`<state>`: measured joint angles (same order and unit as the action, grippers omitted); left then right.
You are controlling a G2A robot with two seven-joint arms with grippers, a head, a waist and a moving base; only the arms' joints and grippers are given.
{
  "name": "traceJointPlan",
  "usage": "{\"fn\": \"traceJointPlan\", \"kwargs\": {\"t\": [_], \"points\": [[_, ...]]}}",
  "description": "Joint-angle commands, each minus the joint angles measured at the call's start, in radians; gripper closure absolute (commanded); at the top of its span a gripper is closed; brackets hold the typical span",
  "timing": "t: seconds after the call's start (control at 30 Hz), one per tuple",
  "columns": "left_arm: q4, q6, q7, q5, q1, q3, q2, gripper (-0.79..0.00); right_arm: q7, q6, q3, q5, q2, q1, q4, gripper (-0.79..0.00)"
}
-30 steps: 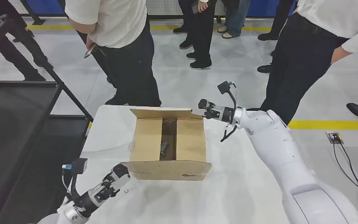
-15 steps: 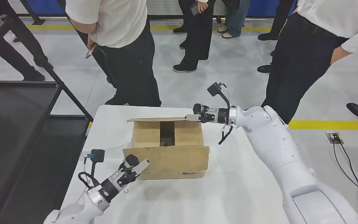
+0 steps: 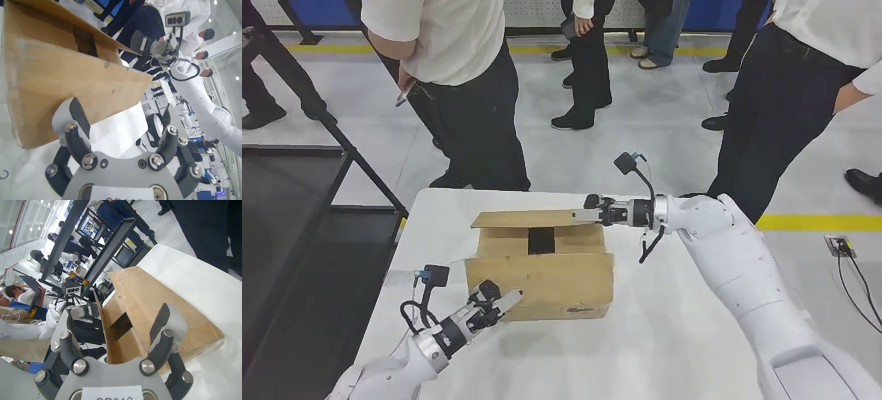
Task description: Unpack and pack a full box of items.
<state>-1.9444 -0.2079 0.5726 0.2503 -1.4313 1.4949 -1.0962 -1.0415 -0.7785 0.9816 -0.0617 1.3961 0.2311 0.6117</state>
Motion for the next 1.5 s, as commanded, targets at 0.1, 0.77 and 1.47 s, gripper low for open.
{"fn": "traceJointPlan", "kwargs": {"t": [0.1, 0.77, 1.47], "points": [[-0.003, -0.016, 0.005, 0.003, -0.011, 0.007, 0.002, -0.785, 0.001, -0.001, 0.0, 0.002, 0.0, 0.0, 0.0, -0.785], [0.028, 0.08, -0.032, 0.029, 0.063, -0.04, -0.005, -0.785, -0.114, 0.42, 0.018, -0.142, -0.008, 0.036, 0.11, -0.785], [0.046, 0.148, -0.081, 0.086, 0.095, -0.095, -0.013, -0.785, -0.066, 0.559, 0.013, -0.114, -0.016, 0.097, 0.189, -0.785]]}}
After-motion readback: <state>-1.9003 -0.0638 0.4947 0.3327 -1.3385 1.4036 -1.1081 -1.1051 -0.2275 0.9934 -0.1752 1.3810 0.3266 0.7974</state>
